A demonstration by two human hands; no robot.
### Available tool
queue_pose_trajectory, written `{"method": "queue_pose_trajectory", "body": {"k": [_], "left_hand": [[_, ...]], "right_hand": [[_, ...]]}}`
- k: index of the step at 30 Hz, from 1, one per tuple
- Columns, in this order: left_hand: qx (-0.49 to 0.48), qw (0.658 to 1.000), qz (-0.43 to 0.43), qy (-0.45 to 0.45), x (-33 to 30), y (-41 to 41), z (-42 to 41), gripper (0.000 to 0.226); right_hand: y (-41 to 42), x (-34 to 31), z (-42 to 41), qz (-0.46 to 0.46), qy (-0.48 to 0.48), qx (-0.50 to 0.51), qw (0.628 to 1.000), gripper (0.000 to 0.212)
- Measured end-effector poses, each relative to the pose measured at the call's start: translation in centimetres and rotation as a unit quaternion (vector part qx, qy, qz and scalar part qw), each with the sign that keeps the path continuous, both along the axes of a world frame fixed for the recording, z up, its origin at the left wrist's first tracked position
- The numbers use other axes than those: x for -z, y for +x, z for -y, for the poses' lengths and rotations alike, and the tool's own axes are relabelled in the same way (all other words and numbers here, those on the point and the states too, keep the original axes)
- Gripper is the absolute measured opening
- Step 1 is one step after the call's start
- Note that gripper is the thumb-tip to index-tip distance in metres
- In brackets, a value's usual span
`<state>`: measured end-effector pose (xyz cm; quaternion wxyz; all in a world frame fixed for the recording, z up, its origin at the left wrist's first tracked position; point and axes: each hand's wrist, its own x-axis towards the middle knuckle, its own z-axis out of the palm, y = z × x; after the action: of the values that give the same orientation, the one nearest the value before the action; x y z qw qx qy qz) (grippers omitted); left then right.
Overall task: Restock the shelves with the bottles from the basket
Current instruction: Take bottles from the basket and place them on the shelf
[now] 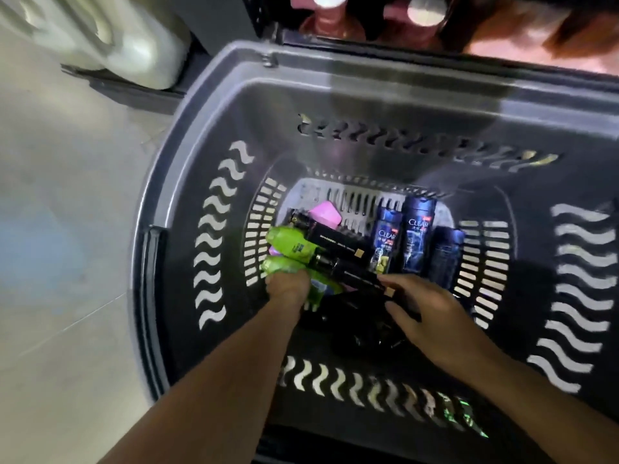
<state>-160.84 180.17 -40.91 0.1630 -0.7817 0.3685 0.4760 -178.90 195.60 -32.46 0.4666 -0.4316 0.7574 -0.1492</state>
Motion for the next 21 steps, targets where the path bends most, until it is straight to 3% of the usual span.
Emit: {"method": "queue_pose_trajectory", "body": {"k": [3,9,13,16,18,21], "left_hand": [[-0.042,0.999,0.016,-0.017,1.2,-0.3,0.3,0.071],[-0.080,0.994,0.025,-0.066,1.1,-0.5,-0.3,0.064],[-0.159,0.984,0.021,-0.082,1.1,-0.1,-0.6,0.092],[-0.207,0.973,-0.020,-0.101,0.8,0.0,-1.0,0.087],[-0.232,0.966,-0.044,-0.105,0.6,0.1,-1.3,0.080],[-0.256,0.958,-0.062,-0.109,0.7,0.3,-1.5,0.077]], "right_hand": [[-0.3,1.3,1.3,0.002,-0.027,0.012,1.000,0.039],[-1.1,3.5,6.3,0.011,-0.086,0.032,0.996,0.048],[-2.2,5.4,11.4,0.002,-0.082,-0.067,0.994,0.070],[-2.0,7.2,15.6,-0.019,-0.023,-0.170,0.985,0.093],[-1.3,9.0,18.2,-0.040,0.016,-0.231,0.972,0.085],[-0.2,11.4,20.5,-0.048,0.006,-0.297,0.954,0.046]]}}
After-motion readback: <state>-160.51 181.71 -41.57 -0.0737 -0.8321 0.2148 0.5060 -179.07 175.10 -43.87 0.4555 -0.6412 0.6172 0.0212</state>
